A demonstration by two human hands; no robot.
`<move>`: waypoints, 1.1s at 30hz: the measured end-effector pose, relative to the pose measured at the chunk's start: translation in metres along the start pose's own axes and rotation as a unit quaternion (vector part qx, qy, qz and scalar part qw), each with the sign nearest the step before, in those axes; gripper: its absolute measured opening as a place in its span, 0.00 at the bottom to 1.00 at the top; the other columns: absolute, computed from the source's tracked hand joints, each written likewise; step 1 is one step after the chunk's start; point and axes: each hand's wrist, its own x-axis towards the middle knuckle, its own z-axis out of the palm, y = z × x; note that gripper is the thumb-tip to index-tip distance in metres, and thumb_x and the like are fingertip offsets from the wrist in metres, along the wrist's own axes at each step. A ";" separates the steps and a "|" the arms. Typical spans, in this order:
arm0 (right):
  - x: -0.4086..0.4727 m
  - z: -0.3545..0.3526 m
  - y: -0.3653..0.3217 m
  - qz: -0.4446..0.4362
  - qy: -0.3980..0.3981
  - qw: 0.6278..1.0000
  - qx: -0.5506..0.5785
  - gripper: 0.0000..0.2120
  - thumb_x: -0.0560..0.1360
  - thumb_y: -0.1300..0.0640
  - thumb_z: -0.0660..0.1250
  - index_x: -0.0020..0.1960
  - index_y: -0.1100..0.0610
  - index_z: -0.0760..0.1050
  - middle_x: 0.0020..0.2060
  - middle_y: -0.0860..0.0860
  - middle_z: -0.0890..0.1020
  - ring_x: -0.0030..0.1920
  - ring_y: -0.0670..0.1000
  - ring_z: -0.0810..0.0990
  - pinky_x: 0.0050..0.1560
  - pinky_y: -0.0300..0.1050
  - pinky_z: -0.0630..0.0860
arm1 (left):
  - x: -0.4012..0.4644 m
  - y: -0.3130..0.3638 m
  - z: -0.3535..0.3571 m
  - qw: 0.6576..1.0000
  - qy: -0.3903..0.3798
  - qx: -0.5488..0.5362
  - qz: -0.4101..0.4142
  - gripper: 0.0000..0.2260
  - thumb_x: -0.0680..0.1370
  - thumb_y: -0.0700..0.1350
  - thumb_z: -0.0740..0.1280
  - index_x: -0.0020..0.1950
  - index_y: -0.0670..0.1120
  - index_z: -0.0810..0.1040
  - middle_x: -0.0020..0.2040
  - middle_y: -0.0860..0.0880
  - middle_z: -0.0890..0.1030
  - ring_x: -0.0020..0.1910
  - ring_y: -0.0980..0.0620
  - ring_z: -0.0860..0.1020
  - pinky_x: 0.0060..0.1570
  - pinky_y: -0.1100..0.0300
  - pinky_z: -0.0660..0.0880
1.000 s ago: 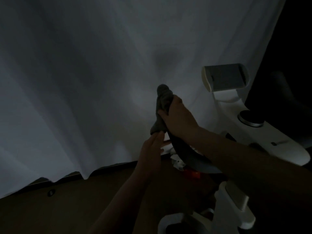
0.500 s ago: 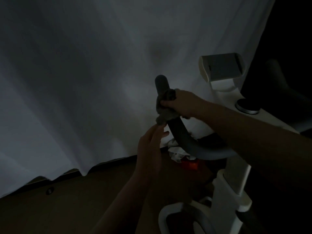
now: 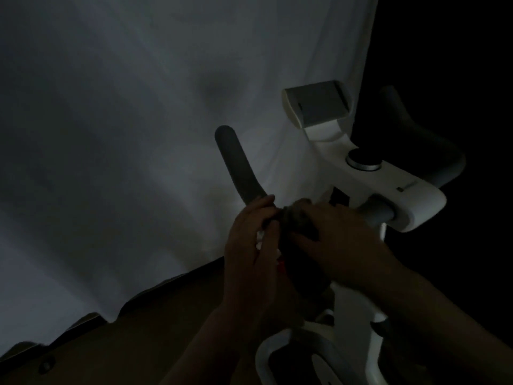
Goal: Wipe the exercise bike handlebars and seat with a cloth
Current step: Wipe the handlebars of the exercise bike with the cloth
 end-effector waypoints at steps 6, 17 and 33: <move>-0.010 0.030 0.026 -0.012 0.225 0.973 -0.055 0.16 0.72 0.48 0.65 0.54 0.56 0.79 0.47 0.55 0.82 0.47 0.56 0.81 0.67 0.63 0.65 | -0.002 0.000 0.002 0.996 -0.067 -0.047 -0.016 0.12 0.81 0.48 0.58 0.52 0.65 0.75 0.56 0.71 0.75 0.62 0.68 0.70 0.66 0.59 0.68; -0.009 0.036 0.048 0.230 0.366 0.897 0.090 0.15 0.75 0.58 0.66 0.61 0.59 0.76 0.66 0.56 0.71 0.66 0.56 0.65 0.66 0.58 0.68 | 0.006 0.018 0.023 0.982 -0.176 0.060 0.041 0.17 0.79 0.61 0.47 0.48 0.61 0.75 0.46 0.67 0.79 0.47 0.68 0.76 0.61 0.44 0.70; -0.015 0.046 0.062 0.148 0.385 0.907 0.092 0.16 0.71 0.57 0.64 0.59 0.57 0.78 0.60 0.53 0.78 0.63 0.53 0.69 0.60 0.52 0.69 | 0.012 0.024 0.053 0.969 -0.133 0.201 0.057 0.19 0.77 0.61 0.50 0.49 0.56 0.78 0.37 0.61 0.78 0.38 0.68 0.74 0.52 0.58 0.66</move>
